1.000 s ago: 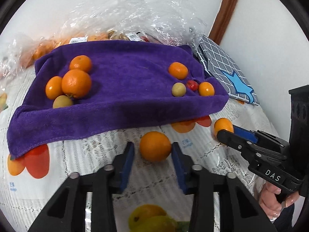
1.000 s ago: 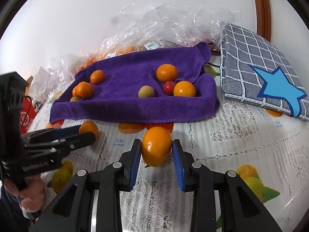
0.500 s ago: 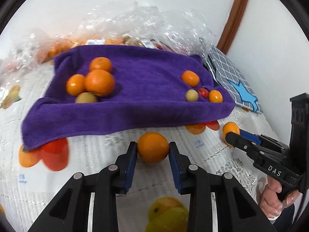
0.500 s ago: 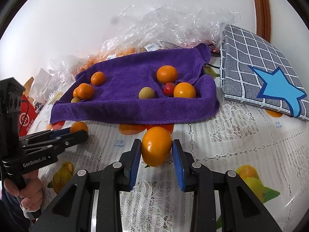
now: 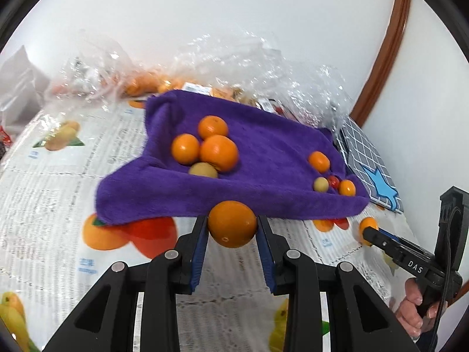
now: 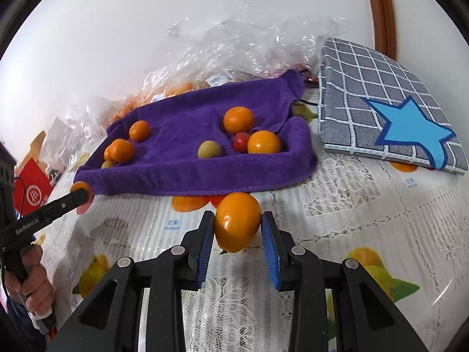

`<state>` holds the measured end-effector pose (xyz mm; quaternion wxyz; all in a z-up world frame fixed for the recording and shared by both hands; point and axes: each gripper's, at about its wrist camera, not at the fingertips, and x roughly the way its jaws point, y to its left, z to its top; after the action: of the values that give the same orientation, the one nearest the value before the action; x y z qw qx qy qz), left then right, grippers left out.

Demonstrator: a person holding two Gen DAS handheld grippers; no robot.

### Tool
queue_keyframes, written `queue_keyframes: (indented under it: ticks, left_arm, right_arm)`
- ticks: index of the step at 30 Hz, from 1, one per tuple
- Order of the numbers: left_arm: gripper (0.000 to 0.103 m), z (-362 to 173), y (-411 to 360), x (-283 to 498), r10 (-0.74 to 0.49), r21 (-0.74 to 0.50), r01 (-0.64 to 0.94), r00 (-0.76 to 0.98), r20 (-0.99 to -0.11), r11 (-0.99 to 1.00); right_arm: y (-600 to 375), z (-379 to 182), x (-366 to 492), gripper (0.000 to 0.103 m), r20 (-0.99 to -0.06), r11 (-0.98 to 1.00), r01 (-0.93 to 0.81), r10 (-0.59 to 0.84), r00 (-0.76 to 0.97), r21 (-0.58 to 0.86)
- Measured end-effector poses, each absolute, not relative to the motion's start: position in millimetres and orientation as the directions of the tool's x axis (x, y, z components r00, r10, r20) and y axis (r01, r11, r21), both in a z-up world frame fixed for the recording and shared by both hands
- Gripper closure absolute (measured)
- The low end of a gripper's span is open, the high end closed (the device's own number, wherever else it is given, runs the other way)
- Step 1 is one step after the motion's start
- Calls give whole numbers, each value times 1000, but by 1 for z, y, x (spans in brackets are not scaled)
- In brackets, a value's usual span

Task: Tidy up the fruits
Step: 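Carry both oranges onto the purple towel and open both tools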

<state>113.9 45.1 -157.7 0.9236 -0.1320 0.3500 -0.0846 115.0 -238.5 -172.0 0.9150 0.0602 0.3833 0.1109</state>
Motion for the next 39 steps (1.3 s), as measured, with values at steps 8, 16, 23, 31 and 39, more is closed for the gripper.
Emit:
queue_keyframes:
  ticks: [8, 16, 23, 31, 39]
  left_arm:
    - [72, -154, 54, 111, -228, -315, 35, 766, -601, 948]
    - [72, -154, 52, 111, -213, -294, 36, 772, -599, 955]
    - [72, -153, 50, 109, -222, -300, 43, 773, -594, 953]
    - [72, -148, 68, 106, -170, -300, -18, 792, -587, 954]
    - [72, -122, 84, 120, -122, -273, -48, 813, -570, 961]
  right_arm:
    - [-245, -172, 115, 70, -681, 961, -149, 272, 680, 234]
    - [-248, -172, 118, 70, -682, 954, -138, 286, 673, 265]
    - [-242, -170, 115, 70, -687, 967, -139, 249, 682, 212]
    - [-234, -146, 120, 70, -671, 972, -178, 233, 704, 151]
    - [-227, -104, 133, 70, -611, 964, -222, 263, 747, 143]
